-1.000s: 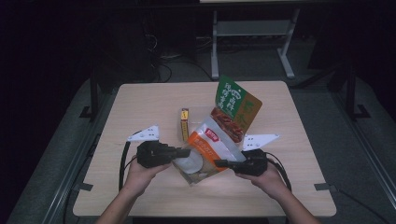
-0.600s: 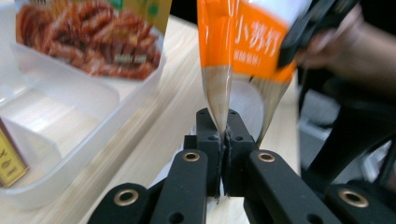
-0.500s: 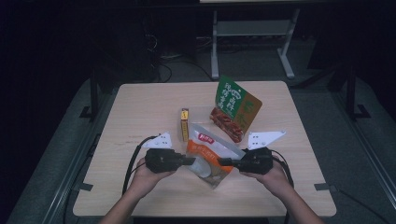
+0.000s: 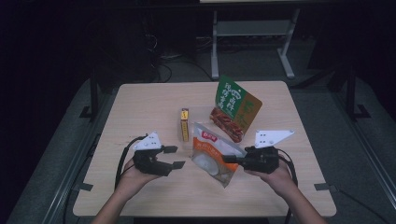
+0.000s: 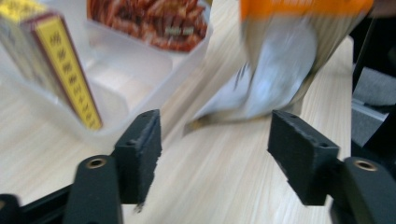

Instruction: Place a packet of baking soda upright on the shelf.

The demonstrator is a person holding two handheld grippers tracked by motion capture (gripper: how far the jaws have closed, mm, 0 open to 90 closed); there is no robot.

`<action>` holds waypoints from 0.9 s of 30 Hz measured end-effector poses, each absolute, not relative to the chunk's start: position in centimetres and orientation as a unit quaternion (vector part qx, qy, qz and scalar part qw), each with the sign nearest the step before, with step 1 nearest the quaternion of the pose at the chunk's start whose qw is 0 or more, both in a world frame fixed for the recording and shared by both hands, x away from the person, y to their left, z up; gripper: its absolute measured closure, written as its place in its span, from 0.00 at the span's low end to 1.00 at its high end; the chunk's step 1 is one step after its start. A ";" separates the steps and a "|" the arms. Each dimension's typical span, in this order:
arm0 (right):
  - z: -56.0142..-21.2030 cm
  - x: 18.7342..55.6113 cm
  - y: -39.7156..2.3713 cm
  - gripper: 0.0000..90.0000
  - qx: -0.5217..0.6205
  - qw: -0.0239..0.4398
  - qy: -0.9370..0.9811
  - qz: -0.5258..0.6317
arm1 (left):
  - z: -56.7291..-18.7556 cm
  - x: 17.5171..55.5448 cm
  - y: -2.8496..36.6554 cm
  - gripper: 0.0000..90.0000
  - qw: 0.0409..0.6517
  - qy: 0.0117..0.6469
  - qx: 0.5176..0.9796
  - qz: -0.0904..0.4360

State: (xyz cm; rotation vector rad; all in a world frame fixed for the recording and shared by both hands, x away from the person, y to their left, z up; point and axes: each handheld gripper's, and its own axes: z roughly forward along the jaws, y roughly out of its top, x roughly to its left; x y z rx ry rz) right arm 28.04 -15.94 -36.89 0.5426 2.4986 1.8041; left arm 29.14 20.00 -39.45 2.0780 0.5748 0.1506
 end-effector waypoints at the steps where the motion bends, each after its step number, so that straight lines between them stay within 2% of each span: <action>1: -36.7 28.1 -16.0 1.00 0.173 0.008 0.798 0.578 | -39.7 29.0 20.2 0.34 0.464 0.232 0.852 0.062; 8: -35.2 28.2 -16.0 1.00 0.176 0.026 0.798 0.576 | -40.9 28.0 22.0 0.26 0.438 0.242 0.863 0.063; 14: -34.5 28.8 -16.1 1.00 0.194 0.038 0.797 0.570 | -41.7 28.1 23.0 0.26 0.426 0.256 0.865 0.067; 27: -32.1 30.5 -16.0 1.00 0.223 0.068 0.787 0.570 | -42.7 27.9 21.7 0.24 0.404 0.230 0.883 0.062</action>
